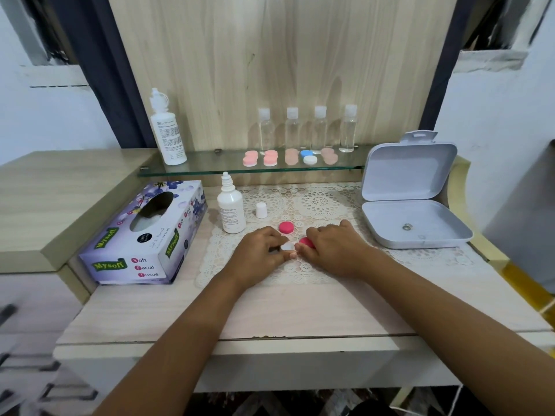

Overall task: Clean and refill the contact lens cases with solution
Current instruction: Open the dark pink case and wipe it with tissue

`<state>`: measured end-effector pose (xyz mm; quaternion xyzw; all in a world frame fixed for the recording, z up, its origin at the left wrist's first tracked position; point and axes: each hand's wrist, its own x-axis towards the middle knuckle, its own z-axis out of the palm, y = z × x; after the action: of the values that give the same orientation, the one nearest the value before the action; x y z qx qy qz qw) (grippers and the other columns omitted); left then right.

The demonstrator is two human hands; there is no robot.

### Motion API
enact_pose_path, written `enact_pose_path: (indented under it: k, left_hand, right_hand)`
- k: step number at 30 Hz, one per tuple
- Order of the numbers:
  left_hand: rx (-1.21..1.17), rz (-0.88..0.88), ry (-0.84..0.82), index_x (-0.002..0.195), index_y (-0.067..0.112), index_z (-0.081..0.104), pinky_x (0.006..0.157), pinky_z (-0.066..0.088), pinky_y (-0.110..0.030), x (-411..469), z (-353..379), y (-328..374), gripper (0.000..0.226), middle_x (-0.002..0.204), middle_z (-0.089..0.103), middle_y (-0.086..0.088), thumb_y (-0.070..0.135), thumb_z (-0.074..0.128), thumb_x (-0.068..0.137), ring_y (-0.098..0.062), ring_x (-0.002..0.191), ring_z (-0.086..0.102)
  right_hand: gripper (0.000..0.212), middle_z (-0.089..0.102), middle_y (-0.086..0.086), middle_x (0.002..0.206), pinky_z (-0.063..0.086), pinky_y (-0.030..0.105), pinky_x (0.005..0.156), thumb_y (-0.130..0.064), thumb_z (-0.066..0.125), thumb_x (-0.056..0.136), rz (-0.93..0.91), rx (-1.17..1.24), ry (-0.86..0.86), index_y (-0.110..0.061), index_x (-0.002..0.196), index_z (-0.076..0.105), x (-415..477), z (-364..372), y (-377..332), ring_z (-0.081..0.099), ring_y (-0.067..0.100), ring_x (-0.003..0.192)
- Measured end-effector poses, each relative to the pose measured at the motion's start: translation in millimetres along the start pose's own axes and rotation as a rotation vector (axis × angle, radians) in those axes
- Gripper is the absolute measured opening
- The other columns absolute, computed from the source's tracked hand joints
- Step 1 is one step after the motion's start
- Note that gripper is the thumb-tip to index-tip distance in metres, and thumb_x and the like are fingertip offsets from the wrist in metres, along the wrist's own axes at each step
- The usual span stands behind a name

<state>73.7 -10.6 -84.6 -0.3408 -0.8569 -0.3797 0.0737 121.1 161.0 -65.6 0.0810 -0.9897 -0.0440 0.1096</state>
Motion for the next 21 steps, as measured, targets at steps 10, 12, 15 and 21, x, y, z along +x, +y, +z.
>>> enact_pose_path:
  k: [10, 12, 15, 21]
  left_hand:
    - [0.029, 0.024, -0.067, 0.108, 0.005, 0.069, 0.071, 0.034, -0.002, 4, -1, -1, 0.033, 0.105, 0.063, -0.002, 0.025, 0.069, 0.083, -0.009, 0.085, 0.056]
    - [0.035, 0.026, -0.071, 0.109, 0.006, 0.069, 0.072, 0.034, -0.003, 4, -1, -1, 0.032, 0.106, 0.062, -0.002, 0.025, 0.068, 0.083, -0.008, 0.087, 0.055]
    - [0.047, 0.034, -0.068, 0.110, 0.007, 0.068, 0.074, 0.036, -0.010, 2, -1, 0, 0.033, 0.107, 0.062, -0.002, 0.026, 0.068, 0.083, -0.008, 0.088, 0.054]
    - [0.018, -0.038, -0.009, 0.100, 0.014, 0.072, 0.081, 0.044, -0.025, -1, -1, 4, 0.030, 0.097, 0.062, 0.000, 0.032, 0.075, 0.076, -0.011, 0.090, 0.057]
  right_hand:
    - [0.037, 0.056, 0.007, 0.108, 0.025, 0.036, 0.082, -0.048, 0.033, 0.096, -0.101, 0.093, -0.100, -0.014, 0.101, 0.047, 2, -4, 12, 0.047, 0.026, 0.102]
    - [0.037, 0.055, 0.005, 0.106, 0.023, 0.034, 0.079, -0.048, 0.032, 0.096, -0.111, 0.096, -0.092, -0.015, 0.101, 0.048, 1, -3, 14, 0.046, 0.025, 0.101]
    - [0.038, 0.055, 0.004, 0.105, 0.023, 0.033, 0.079, -0.049, 0.032, 0.095, -0.110, 0.091, -0.085, -0.015, 0.102, 0.048, 0, -2, 15, 0.046, 0.023, 0.100]
    - [0.035, 0.052, 0.006, 0.102, 0.037, 0.037, 0.083, -0.043, 0.048, 0.092, 0.054, 0.357, -0.011, -0.010, 0.104, 0.050, -3, 2, 7, 0.048, 0.024, 0.099]
